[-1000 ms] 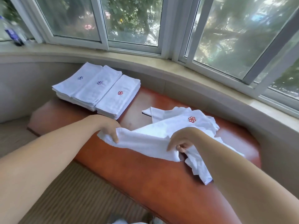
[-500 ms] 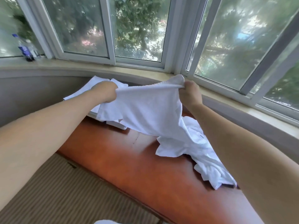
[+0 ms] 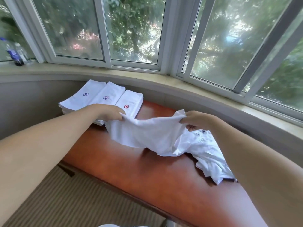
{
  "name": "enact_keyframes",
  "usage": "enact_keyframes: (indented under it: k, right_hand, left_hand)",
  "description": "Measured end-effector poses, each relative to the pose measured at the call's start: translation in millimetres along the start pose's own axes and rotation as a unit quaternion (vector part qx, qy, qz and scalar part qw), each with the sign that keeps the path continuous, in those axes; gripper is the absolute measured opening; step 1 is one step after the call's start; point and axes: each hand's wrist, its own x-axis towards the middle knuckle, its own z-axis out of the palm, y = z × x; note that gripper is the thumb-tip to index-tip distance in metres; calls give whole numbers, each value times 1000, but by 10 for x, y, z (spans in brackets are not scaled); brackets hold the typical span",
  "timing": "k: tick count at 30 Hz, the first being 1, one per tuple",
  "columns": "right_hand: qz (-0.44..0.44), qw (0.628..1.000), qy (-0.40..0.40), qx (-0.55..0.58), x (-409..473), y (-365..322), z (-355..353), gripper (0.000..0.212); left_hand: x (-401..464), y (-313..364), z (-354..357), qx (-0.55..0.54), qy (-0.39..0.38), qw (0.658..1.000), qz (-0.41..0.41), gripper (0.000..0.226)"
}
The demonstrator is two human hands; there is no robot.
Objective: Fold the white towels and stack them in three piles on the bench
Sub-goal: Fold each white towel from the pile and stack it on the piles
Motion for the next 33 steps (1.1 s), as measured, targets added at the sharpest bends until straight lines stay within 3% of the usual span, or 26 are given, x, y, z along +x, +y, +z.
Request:
enact_keyframes:
  k: [3, 7, 9, 11, 15, 18, 23, 27, 29, 31, 33]
  right_hand:
    - [-15, 998, -16, 67, -77, -55, 72, 26]
    - [-77, 957, 79, 269, -133, -382, 105, 19]
    - [-86, 925, 146, 339, -218, -563, 73, 20]
    - [-117, 897, 159, 396, -326, -700, 2, 16]
    - [-175, 883, 106, 422, -599, -834, -183, 24]
    - [-157, 884, 86, 431, -682, -817, -316, 24]
    - [-97, 899, 71, 420, -530, -783, -445, 35]
    - [-71, 909, 88, 401, -141, -852, -502, 33]
    - [-61, 914, 120, 383, 192, -904, -484, 26]
    - [-24, 921, 179, 346, 602, -924, -446, 12]
    - [18, 927, 218, 304, 1022, -872, -391, 13]
  left_hand:
    - [-73, 151, 46, -132, -2, 989, 64, 14]
    - [-153, 383, -95, -380, 56, 914, 130, 36]
    - [-219, 465, -244, -430, 112, 885, 141, 30]
    - [-345, 530, -429, -448, 98, 876, 150, 25]
    - [-567, 547, -719, -394, -52, 907, 141, 30]
    - [-604, 508, -840, -350, -119, 924, 96, 34]
    - [-446, 449, -1001, -346, -132, 927, 57, 30]
    - [-105, 401, -1073, -295, -57, 953, 30, 29]
    - [165, 352, -1076, -225, 53, 973, 14, 19]
    - [500, 276, -1070, -167, 166, 972, 15, 7]
    - [885, 179, -1022, -92, 222, 971, 12, 13]
